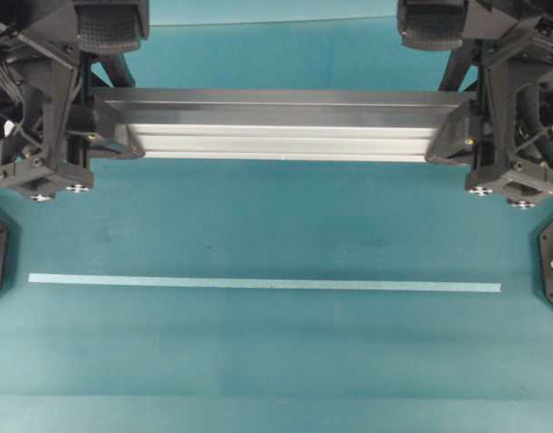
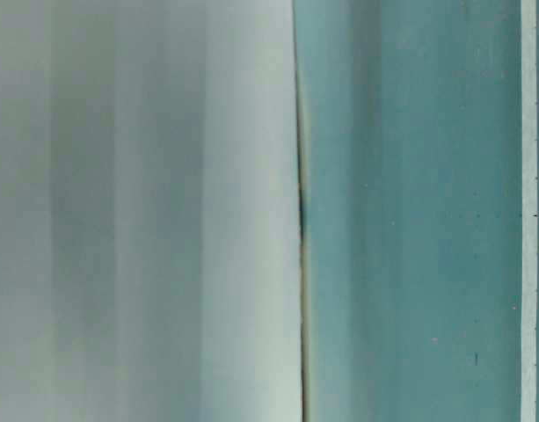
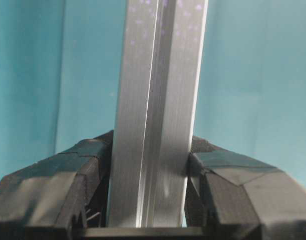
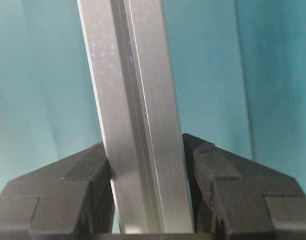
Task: Lift the metal rail with both hands.
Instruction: 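Lower the held rail with both grippers back onto the table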
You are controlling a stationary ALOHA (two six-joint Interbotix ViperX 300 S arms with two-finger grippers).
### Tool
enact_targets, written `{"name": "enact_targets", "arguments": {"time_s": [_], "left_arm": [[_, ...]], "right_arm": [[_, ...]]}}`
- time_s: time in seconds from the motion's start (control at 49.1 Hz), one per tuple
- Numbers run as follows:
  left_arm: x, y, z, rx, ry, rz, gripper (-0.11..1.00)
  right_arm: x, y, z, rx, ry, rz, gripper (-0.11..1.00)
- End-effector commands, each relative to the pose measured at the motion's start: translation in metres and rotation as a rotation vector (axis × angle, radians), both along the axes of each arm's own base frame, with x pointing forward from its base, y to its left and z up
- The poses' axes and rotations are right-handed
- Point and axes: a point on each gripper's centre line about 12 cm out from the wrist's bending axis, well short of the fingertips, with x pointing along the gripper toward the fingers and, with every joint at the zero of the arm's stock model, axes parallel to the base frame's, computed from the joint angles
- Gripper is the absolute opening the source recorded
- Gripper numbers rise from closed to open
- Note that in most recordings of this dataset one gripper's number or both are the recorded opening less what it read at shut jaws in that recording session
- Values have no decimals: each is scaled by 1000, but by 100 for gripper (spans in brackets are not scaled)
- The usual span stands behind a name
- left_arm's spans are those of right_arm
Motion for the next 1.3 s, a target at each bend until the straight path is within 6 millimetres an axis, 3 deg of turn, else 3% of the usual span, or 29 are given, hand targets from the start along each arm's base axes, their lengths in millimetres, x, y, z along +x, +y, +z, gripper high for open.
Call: {"name": "enact_targets", "arguments": {"time_s": [0.0, 0.204, 0.326, 0.672, 0.896, 1.283], "left_arm": [[-4, 8, 15, 7, -54, 38, 36], [-3, 7, 6, 5, -28, 36, 36], [0, 7, -12, 0, 15, 36, 36], [9, 4, -86, 1, 29, 18, 36], [5, 1, -140, -3, 64, 9, 36], [11, -10, -200, -6, 47, -23, 36]], "right_arm": [[0, -1, 2, 16, -16, -48, 39], [1, -1, -15, 14, 38, -39, 39], [3, -2, -36, 13, 90, -26, 39], [17, -3, -108, 13, 138, -20, 39], [24, -2, -139, 9, 90, -13, 39], [17, 2, -232, 6, 187, 19, 39]]}}
